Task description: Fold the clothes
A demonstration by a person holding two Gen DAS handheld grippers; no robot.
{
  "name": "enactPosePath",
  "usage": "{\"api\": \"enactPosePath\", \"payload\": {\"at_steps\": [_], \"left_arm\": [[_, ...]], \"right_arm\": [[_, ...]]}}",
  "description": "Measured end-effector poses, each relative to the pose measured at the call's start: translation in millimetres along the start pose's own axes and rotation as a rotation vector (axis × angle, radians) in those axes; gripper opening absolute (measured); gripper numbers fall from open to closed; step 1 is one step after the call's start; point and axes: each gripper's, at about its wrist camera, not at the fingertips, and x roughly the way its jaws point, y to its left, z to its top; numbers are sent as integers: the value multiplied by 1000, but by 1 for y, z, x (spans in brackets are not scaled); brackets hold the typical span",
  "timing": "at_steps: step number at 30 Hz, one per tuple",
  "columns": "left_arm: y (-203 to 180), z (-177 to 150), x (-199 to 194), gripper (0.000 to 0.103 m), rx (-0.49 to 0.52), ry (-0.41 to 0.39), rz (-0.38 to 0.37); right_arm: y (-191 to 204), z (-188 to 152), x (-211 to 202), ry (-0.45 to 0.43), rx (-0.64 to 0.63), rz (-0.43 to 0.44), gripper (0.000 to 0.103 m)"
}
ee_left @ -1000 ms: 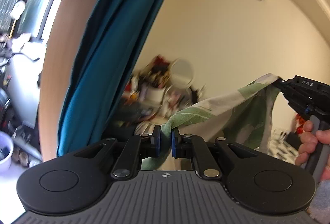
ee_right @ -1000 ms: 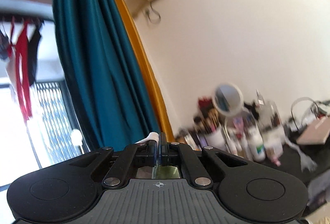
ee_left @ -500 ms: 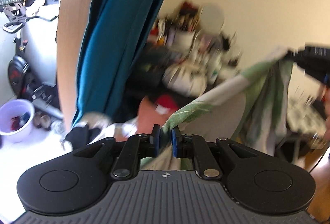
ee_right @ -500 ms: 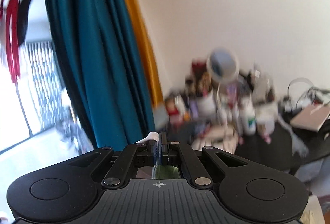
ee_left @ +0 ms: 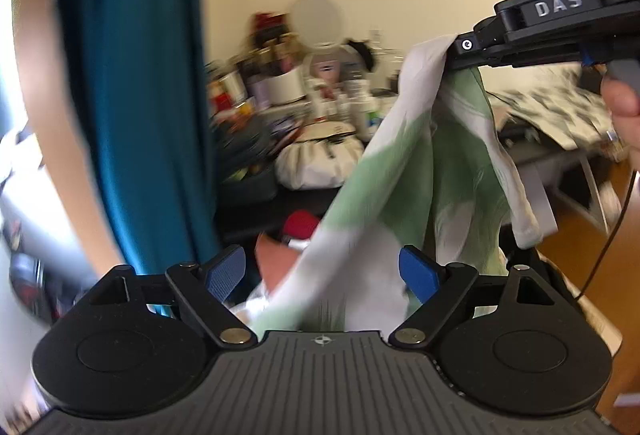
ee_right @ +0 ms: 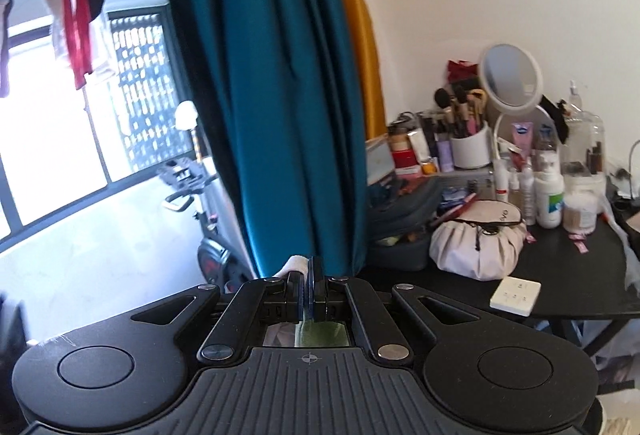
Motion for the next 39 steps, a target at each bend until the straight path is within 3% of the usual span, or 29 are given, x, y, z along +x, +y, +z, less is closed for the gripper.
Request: {"api": "enactPosePath", "payload": {"at_steps": [7,8,9,10,11,12,14,16,17,20,23,29,35,36,39], "left_arm": [[-14,25,43,86,178,63,-143],[-17,27,49,82,200,77,-160],[-19,29,54,56,214,86,-180],[-19,30,57,14,204,101,-204],[-17,32,62,7,179,134,-218],[-14,33,64,7,147,154,-213],[-7,32,61,6,100,133,-194],[2,31,54,6,43,113,-169],[7,31,50,6,6,105,-157],[26,37,43,6,-136,89,-132],[46,44,33,5,-235,52,-95],[67,51,0,5,-276,-30,-30],[72,44,-21,5,-275,-3,1],[71,44,-25,5,-273,0,-1],[67,46,-34,4,-263,-3,-12]], "right_arm": [[-9,-5,-15,20,-12,-19,1],[-12,-6,-15,24,-9,-25,1],[-14,-8,-15,29,-4,-34,1],[-16,-9,-15,33,2,-44,2],[-18,-10,-15,38,9,-55,3],[-20,-11,-15,43,15,-65,7],[-26,-15,-15,47,36,-97,30],[-32,-19,-18,42,51,-122,42],[-36,-22,-19,44,54,-133,53],[-45,-36,-21,65,55,-165,68],[-56,-60,-18,127,73,-207,76],[-87,-121,2,281,217,-294,77],[-126,-178,34,378,461,-390,86],[-134,-185,38,384,537,-373,84],[-150,-198,48,377,760,-315,55]]}}
